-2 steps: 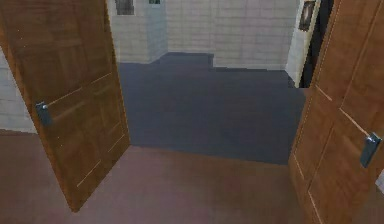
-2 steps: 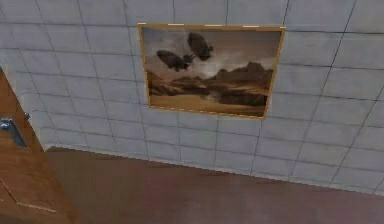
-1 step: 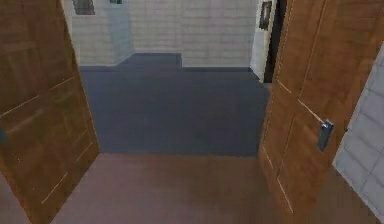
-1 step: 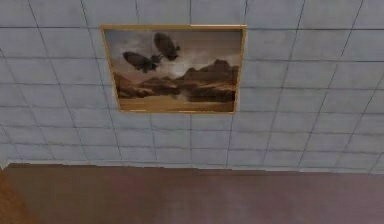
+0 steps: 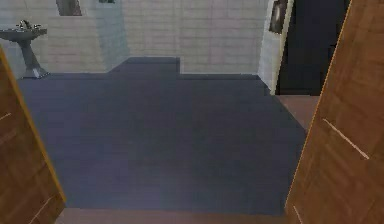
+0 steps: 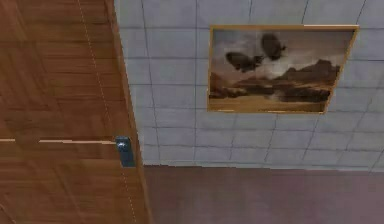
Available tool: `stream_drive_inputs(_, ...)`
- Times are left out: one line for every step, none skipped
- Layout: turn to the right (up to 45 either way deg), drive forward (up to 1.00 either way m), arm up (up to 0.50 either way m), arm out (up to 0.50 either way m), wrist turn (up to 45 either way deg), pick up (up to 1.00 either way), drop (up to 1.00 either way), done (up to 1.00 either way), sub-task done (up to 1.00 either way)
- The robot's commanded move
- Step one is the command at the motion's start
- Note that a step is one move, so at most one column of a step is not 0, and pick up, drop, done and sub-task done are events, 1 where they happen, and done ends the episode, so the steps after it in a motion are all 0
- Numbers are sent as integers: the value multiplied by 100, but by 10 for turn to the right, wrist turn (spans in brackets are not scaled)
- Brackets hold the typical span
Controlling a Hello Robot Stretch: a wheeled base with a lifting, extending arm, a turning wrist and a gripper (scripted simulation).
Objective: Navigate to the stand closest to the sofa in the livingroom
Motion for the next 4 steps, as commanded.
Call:
stream_drive_inputs(0,50,0,0,0,0,0,0,0)
stream_drive_inputs(120,0,0,0,0,0,0,0,0)
stream_drive_inputs(0,85,0,0,0,0,0,0,0)
stream_drive_inputs(330,0,0,0,0,0,0,0,0)
